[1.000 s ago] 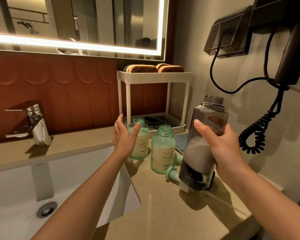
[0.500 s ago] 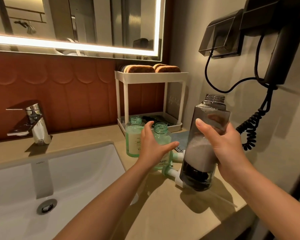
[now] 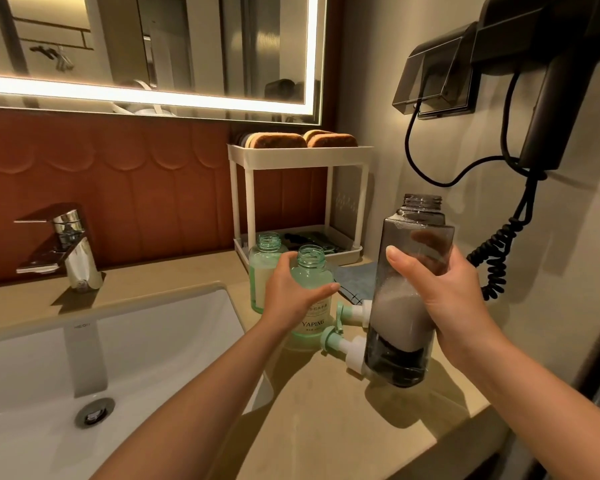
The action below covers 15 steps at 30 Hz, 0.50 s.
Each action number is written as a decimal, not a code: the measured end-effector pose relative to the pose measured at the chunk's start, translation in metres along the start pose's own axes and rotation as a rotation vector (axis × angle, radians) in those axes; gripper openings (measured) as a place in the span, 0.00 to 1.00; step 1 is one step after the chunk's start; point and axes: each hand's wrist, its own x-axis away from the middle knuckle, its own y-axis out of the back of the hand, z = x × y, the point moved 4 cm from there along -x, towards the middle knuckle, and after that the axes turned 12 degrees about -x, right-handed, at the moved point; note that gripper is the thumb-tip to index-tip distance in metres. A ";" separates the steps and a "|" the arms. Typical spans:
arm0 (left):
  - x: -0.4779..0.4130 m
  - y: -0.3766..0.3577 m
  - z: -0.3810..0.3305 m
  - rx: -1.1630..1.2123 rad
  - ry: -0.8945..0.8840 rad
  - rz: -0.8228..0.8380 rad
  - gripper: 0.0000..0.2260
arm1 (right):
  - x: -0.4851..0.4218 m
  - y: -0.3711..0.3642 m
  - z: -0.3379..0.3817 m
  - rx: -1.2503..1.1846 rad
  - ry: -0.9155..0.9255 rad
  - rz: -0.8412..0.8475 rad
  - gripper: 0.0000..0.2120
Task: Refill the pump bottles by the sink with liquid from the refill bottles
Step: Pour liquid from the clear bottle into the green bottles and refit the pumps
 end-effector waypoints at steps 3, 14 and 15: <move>0.008 0.022 -0.009 0.004 -0.025 -0.014 0.40 | 0.003 -0.004 0.005 0.024 0.009 0.031 0.30; 0.112 0.110 -0.026 0.053 -0.065 0.070 0.32 | 0.052 -0.024 0.014 0.135 0.019 0.274 0.34; 0.124 0.116 -0.022 0.051 -0.064 0.067 0.32 | 0.060 -0.027 0.014 0.155 0.013 0.287 0.39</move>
